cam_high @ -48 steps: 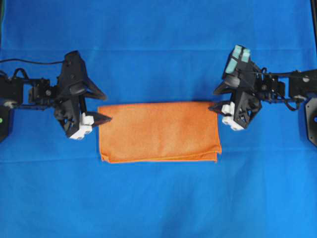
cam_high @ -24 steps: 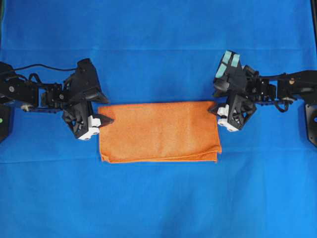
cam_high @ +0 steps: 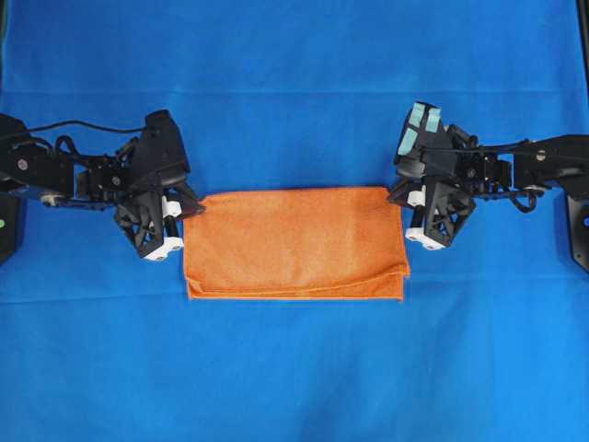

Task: Fold the orange towel.
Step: 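Pinch the left and right ends of the folded towel, then lift the towel and swing the left gripper under the right gripper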

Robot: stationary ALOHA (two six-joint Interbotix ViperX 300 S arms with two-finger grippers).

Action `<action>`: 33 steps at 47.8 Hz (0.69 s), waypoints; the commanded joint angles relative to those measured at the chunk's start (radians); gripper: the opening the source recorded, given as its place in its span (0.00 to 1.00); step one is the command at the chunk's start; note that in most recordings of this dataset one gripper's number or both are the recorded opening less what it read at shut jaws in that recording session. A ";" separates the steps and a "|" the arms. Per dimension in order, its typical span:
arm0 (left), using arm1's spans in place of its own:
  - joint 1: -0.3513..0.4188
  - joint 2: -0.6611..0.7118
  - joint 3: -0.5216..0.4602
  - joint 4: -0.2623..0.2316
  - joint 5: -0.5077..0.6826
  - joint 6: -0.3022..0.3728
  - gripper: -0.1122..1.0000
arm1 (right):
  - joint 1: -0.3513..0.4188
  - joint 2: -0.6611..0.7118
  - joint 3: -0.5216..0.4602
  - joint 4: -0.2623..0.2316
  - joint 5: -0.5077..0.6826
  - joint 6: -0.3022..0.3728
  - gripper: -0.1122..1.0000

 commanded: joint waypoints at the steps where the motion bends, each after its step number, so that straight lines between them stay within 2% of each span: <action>1: -0.011 -0.005 -0.006 0.000 0.023 -0.006 0.11 | 0.000 -0.008 -0.017 -0.003 -0.006 -0.002 0.13; 9: -0.011 -0.020 -0.034 0.000 0.063 -0.002 0.11 | 0.000 -0.032 -0.020 -0.003 0.002 -0.002 0.13; 14: -0.011 -0.061 -0.069 0.000 0.135 0.008 0.11 | 0.000 -0.075 -0.026 -0.003 0.020 -0.002 0.13; 23: -0.011 -0.189 -0.153 0.003 0.310 0.018 0.11 | 0.000 -0.218 -0.055 -0.003 0.129 -0.003 0.13; 33: -0.011 -0.324 -0.201 0.005 0.413 0.018 0.11 | 0.000 -0.365 -0.084 -0.020 0.267 -0.003 0.13</action>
